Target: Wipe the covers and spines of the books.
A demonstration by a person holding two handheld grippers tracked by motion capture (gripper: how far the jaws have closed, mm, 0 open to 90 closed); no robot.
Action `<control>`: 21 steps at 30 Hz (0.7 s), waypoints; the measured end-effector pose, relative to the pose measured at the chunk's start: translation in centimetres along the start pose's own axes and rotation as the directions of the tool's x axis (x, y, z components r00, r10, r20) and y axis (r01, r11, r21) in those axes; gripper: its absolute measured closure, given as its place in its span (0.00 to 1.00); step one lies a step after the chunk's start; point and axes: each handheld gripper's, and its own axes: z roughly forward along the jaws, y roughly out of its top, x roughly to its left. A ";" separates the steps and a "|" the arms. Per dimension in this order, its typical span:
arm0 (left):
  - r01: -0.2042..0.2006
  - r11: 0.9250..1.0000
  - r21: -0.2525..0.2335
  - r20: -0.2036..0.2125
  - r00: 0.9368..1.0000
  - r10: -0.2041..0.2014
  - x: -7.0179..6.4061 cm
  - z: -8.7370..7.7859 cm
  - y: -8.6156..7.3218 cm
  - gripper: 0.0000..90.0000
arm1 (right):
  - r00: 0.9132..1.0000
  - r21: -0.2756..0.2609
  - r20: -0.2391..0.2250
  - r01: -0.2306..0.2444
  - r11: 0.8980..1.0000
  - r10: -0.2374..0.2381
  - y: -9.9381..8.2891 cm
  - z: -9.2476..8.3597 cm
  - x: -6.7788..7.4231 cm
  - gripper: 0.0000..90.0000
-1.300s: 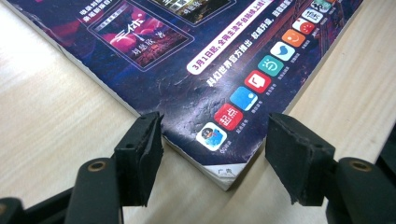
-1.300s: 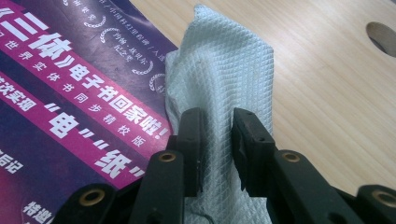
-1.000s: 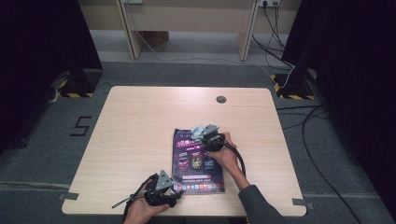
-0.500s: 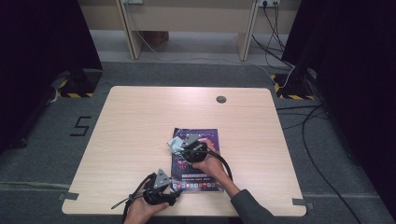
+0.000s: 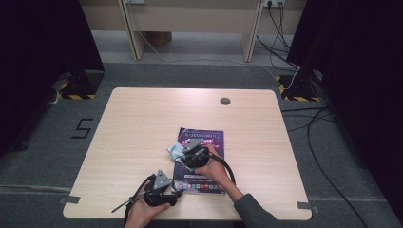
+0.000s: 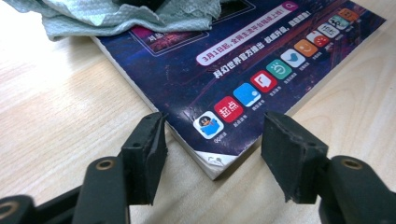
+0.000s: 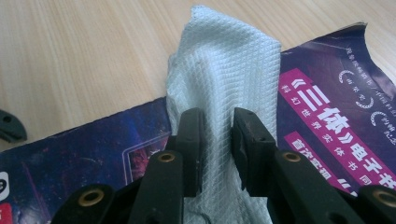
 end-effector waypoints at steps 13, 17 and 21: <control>0.004 1.000 -0.019 0.045 0.999 -0.003 0.2 -1.0 -0.3 0.43 | 0.974 0.027 0.181 -0.146 0.989 0.139 -3.8 -2.9 -6.1 0.81; 0.002 1.000 -0.016 0.064 0.998 -0.001 0.1 -1.0 -0.3 0.44 | 0.959 0.013 0.212 -0.194 0.981 0.187 -5.1 -3.8 -7.4 0.81; -0.014 1.000 -0.005 0.054 0.998 0.014 -0.1 -0.8 -0.3 0.44 | 0.957 0.023 0.226 -0.190 0.982 0.180 -5.3 -4.0 -7.4 0.81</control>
